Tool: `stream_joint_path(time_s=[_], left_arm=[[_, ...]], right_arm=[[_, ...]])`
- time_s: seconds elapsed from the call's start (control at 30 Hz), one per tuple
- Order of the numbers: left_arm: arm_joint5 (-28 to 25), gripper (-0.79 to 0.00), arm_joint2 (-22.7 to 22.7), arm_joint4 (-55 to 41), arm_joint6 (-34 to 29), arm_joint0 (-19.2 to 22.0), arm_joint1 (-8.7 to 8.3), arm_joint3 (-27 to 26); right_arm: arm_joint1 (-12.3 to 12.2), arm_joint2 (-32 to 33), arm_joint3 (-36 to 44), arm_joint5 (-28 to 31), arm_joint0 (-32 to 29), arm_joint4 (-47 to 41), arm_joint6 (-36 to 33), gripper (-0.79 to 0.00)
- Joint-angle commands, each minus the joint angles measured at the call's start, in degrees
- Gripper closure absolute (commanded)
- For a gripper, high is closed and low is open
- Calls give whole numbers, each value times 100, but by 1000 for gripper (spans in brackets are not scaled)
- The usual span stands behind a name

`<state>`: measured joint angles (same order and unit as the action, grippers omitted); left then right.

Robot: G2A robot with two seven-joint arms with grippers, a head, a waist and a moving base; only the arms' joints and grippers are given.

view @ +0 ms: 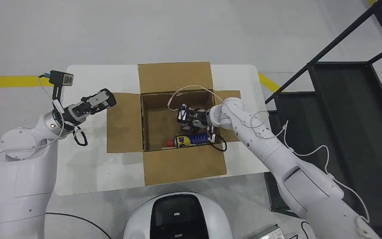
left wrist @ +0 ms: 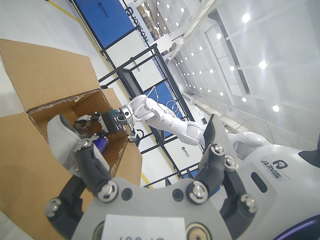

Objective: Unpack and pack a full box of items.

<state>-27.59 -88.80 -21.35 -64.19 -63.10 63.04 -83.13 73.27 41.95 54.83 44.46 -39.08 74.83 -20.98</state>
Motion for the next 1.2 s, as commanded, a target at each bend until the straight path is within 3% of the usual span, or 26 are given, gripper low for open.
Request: stream_joint_path(time_s=[0.0,0.37,0.97,1.17], left_arm=[[0,-785,0,0,0,0,0,0],[0,-785,0,0,0,0,0,0],[0,-785,0,0,0,0,0,0],[0,-785,0,0,0,0,0,0]], right_arm=[[-41,69,161,24,-25,62,-128,-785],[-236,535,1045,-143,-407,-157,-953,-785],[-235,545,1055,-226,-436,-169,-939,-785],[-176,407,1357,-208,-381,-422,-1639,-785]])
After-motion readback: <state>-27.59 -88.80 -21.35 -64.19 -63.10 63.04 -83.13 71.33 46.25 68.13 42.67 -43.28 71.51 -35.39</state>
